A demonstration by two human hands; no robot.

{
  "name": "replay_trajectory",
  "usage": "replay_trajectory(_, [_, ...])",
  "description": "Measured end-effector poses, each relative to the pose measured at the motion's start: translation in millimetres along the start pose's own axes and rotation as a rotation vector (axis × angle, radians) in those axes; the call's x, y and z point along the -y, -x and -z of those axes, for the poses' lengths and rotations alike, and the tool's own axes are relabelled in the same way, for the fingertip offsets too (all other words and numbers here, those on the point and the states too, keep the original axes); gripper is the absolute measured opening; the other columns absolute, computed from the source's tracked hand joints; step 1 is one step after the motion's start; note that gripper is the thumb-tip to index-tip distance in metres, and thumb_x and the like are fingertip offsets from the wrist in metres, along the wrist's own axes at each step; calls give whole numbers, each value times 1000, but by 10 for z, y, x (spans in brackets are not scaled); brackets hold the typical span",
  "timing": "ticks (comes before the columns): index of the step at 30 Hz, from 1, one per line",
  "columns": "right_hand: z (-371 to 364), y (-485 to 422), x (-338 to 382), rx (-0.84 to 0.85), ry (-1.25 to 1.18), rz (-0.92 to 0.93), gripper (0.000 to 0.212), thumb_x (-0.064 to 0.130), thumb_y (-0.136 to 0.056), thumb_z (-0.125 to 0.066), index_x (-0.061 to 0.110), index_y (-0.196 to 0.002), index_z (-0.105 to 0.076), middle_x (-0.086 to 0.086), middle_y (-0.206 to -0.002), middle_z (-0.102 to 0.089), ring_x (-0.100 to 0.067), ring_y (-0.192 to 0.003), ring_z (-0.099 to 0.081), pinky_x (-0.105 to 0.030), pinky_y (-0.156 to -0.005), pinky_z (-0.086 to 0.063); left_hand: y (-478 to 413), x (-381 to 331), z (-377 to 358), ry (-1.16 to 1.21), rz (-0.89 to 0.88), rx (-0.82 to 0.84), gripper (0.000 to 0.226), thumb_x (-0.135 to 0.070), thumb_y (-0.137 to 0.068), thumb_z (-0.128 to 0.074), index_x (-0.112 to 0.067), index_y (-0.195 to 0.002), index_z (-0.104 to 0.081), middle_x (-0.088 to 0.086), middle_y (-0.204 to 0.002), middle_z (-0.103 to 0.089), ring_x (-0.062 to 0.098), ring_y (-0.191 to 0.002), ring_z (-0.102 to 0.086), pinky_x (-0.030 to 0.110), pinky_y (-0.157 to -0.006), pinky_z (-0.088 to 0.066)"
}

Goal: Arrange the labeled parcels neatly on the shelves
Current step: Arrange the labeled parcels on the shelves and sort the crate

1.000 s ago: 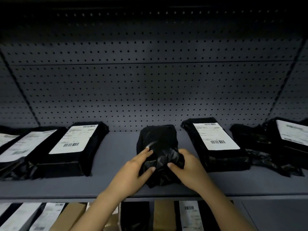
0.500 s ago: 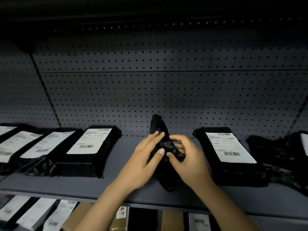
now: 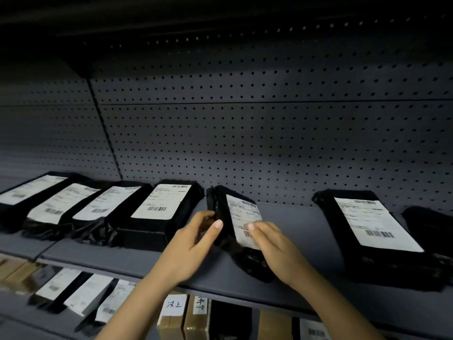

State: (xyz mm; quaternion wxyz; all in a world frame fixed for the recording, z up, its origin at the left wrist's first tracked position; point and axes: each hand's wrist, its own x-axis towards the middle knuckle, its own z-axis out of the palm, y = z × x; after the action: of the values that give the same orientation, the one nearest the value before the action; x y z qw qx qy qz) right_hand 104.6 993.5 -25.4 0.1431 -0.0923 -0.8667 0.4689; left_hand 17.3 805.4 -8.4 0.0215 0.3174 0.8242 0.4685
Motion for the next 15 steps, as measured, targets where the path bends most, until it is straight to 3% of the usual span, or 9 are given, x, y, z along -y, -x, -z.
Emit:
replay_trajectory(2, [-43, -32, -55, -5, 104, -8, 26, 43, -100, -43, 31, -108, -64, 20, -118, -53, -5, -117, -48, -24, -101, -37, 24, 70, -13, -7, 38, 30, 51, -64, -80, -50, -40, -126, -51, -36, -99, -62, -20, -98, -55, 1, -81, -38])
replay_trajectory(5, [-73, -42, -103, 22, 177, -38, 27, 32, -97, -54, 29, -123, -59, 11, -134, -45, -7, -123, -44, -22, -102, -36, 42, 151, -70, -56, 79, 79, 60, -63, -80, -57, -38, -134, -46, -33, -104, -58, -22, -95, -53, -1, -79, -37])
replay_trajectory(7, [-91, -38, -109, 20, 202, -45, 34, 28, -94, -59, 29, -127, -55, 9, -136, -45, -6, -118, -47, -17, -95, -37, 46, 191, -107, -86, 79, 110, 64, -55, -84, -63, -34, -141, -42, -24, -113, -61, -8, -97, -61, 1, -76, -39])
replay_trajectory(9, [-99, -34, -98, 12, 192, -79, 44, 30, -92, -61, 29, -135, -49, 7, -134, -49, -6, -113, -50, -17, -90, -39, 30, 230, -135, -139, 79, 144, 68, -46, -87, -66, -31, -146, -36, -15, -121, -62, 11, -102, -63, 4, -70, -41])
replay_trajectory(11, [-93, -45, -92, 3, 134, -148, 59, 32, -90, -65, 28, -143, -38, 8, -132, -53, -8, -112, -54, -23, -91, -44, 10, 270, -155, -176, 82, 161, 71, -41, -87, -67, -31, -148, -32, -8, -126, -63, 19, -107, -60, 10, -73, -44])
replay_trajectory(13, [-75, -65, -82, -22, 17, -206, 69, 26, -87, -70, 26, -146, -35, 16, -120, -57, -3, -104, -57, -23, -85, -48, -10, 323, -184, -151, 61, 154, 72, -35, -87, -69, -31, -148, -32, -9, -127, -62, 11, -112, -60, 10, -83, -44])
replay_trajectory(15, [-65, -79, -80, -54, -98, -241, 74, 18, -83, -75, 24, -145, -37, 25, -105, -55, 8, -89, -54, -12, -71, -44, -21, 349, -221, -101, 40, 136, 69, -28, -86, -71, -33, -145, -35, -12, -119, -64, 6, -109, -61, 5, -83, -43])
